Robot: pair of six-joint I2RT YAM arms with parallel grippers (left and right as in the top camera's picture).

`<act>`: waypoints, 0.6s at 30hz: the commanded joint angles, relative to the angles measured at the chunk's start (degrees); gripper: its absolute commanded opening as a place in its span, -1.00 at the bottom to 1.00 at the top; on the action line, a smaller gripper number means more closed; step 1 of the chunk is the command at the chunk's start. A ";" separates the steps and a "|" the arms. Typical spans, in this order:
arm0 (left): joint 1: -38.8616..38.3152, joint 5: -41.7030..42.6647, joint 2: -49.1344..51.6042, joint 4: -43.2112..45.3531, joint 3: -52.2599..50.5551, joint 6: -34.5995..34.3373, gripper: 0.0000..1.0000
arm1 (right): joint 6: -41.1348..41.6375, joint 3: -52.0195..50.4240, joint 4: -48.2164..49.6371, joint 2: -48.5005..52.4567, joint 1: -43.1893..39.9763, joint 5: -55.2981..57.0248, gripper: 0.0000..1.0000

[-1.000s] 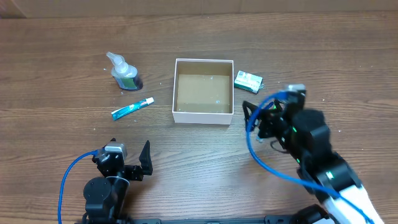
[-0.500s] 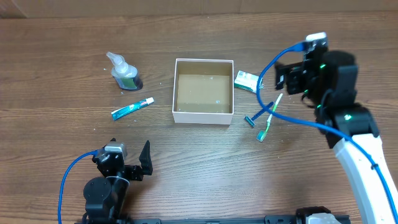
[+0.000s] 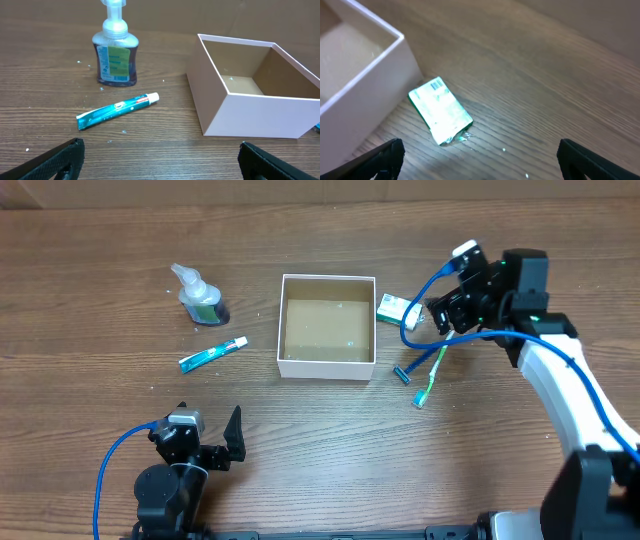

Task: Pack container
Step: 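Move the right gripper over the green soap bar package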

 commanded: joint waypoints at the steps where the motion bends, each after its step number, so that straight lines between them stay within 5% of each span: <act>1: 0.33 0.48 -0.66 0.22 -0.52 -0.57 1.00 | -7.32 1.14 1.88 3.30 -0.11 -4.90 1.00; 18: 0.33 0.48 -0.66 0.22 -0.52 -0.57 1.00 | -13.55 1.14 4.15 13.57 -0.09 -15.39 1.00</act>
